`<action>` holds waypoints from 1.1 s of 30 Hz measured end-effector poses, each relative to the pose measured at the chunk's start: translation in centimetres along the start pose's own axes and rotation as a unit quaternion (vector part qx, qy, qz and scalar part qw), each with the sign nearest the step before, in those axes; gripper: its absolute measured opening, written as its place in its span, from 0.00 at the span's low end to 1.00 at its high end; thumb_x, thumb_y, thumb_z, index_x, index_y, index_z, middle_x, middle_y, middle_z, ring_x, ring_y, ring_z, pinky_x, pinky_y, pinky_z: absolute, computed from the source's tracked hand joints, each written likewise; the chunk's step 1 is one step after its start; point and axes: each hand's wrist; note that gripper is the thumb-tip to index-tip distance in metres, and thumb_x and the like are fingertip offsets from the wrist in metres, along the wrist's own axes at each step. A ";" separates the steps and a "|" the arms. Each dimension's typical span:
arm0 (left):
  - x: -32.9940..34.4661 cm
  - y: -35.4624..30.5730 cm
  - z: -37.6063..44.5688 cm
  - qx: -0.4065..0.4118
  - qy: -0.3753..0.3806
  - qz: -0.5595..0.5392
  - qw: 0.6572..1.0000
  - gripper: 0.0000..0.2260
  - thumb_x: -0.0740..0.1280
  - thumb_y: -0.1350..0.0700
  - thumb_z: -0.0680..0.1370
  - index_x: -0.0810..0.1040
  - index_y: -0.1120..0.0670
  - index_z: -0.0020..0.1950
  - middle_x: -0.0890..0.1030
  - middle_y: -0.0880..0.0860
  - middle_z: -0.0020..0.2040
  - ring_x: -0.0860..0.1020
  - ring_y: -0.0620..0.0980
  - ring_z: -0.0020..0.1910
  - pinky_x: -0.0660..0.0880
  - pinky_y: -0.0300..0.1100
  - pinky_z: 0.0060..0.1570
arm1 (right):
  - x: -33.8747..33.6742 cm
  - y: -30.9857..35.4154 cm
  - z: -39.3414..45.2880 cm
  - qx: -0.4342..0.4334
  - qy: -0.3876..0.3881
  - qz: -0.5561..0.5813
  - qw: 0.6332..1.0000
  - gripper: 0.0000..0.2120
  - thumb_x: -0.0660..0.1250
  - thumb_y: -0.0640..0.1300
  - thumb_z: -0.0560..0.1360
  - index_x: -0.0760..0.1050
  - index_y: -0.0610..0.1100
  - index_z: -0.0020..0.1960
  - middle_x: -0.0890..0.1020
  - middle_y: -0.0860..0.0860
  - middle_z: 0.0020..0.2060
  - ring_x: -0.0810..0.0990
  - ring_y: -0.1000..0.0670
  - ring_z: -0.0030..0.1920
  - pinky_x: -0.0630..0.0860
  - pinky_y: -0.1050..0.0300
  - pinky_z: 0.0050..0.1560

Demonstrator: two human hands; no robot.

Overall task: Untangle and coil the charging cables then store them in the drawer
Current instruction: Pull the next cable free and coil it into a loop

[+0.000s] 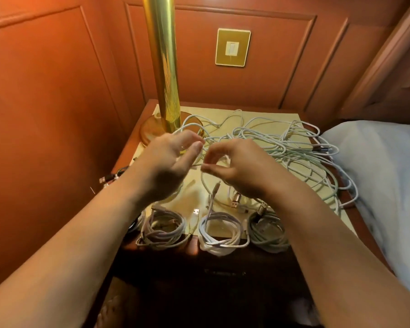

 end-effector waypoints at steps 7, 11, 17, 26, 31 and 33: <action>0.5 -3.5 1.3 -0.126 0.021 -0.259 0.957 0.23 0.55 0.48 0.87 0.67 0.50 0.31 0.66 0.47 0.28 0.64 0.44 0.26 0.61 0.43 0.32 | -0.8 -1.5 -0.8 -0.019 -0.008 0.070 0.997 0.05 0.68 0.50 0.83 0.80 0.50 0.50 0.81 0.55 0.43 0.80 0.54 0.43 0.77 0.54 0.42; -0.4 -4.3 1.5 -0.178 -0.025 -0.514 0.839 0.23 0.57 0.49 0.86 0.62 0.48 0.30 0.60 0.47 0.28 0.59 0.47 0.27 0.59 0.43 0.29 | -0.8 -3.2 -0.6 0.031 0.038 0.079 0.996 0.07 0.67 0.48 0.84 0.83 0.51 0.52 0.83 0.56 0.43 0.81 0.54 0.44 0.77 0.57 0.39; -2.3 -2.3 2.2 -0.119 -0.123 -0.745 0.645 0.19 0.60 0.47 0.84 0.64 0.48 0.33 0.55 0.45 0.32 0.54 0.43 0.27 0.52 0.36 0.24 | -1.7 -5.9 0.0 0.070 -0.068 0.019 0.995 0.12 0.68 0.52 0.83 0.83 0.53 0.42 0.84 0.56 0.41 0.82 0.52 0.42 0.78 0.54 0.43; 0.9 -2.5 1.7 -0.113 -0.068 -0.359 0.924 0.11 0.76 0.51 0.73 0.82 0.55 0.50 0.74 0.47 0.29 0.63 0.44 0.27 0.62 0.34 0.25 | -1.7 -6.7 0.1 0.096 -0.133 0.023 0.986 0.10 0.68 0.55 0.82 0.87 0.54 0.53 0.87 0.58 0.45 0.81 0.55 0.41 0.79 0.52 0.44; 3.6 -3.7 1.8 -0.105 -0.035 -0.285 0.952 0.16 0.78 0.43 0.70 0.86 0.52 0.51 0.84 0.58 0.41 0.80 0.52 0.36 0.80 0.38 0.36 | -1.7 -5.8 0.1 0.042 -0.156 0.019 0.987 0.10 0.71 0.53 0.80 0.86 0.55 0.59 0.80 0.55 0.48 0.79 0.50 0.50 0.80 0.42 0.51; 3.9 -3.6 2.0 -0.101 -0.036 -0.247 0.963 0.14 0.76 0.42 0.72 0.87 0.52 0.49 0.86 0.49 0.43 0.83 0.43 0.43 0.80 0.36 0.42 | -1.6 -5.6 0.1 0.029 -0.168 0.022 0.985 0.10 0.72 0.52 0.80 0.86 0.54 0.60 0.79 0.55 0.45 0.78 0.51 0.48 0.80 0.42 0.49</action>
Point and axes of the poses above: each hand's wrist, its own z-axis towards the middle knuckle, its own x-axis out of the palm, y = z × x
